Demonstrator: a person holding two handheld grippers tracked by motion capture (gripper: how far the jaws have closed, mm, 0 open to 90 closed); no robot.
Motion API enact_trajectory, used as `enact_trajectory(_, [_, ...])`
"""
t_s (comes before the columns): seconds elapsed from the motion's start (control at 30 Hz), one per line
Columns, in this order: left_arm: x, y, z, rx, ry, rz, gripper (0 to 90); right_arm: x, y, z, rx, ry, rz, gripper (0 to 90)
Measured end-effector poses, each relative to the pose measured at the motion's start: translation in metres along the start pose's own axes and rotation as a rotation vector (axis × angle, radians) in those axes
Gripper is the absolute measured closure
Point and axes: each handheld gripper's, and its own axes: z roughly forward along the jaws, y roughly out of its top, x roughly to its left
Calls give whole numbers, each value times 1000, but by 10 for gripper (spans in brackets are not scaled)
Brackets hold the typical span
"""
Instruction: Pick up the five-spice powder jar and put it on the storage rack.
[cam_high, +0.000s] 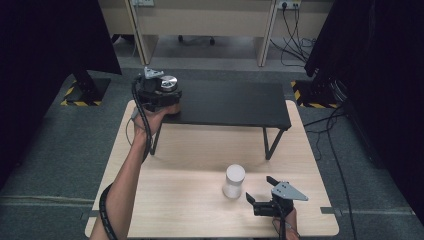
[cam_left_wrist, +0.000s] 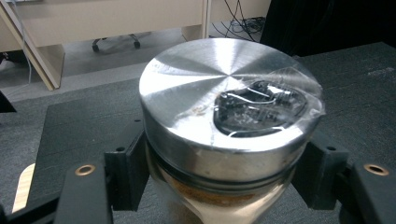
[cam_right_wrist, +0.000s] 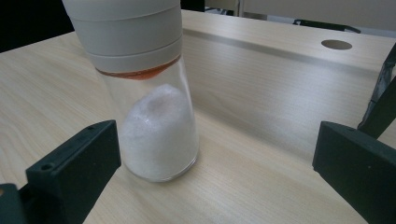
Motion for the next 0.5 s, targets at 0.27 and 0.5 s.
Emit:
enact_trajectory(0.27, [-1, -3, 3, 16, 25, 12, 305, 0, 0, 0, 0, 0, 0, 8])
enact_trajectory(0.5, [6, -13, 2, -16, 2, 20, 302, 0, 0, 0, -2, 1, -2, 8])
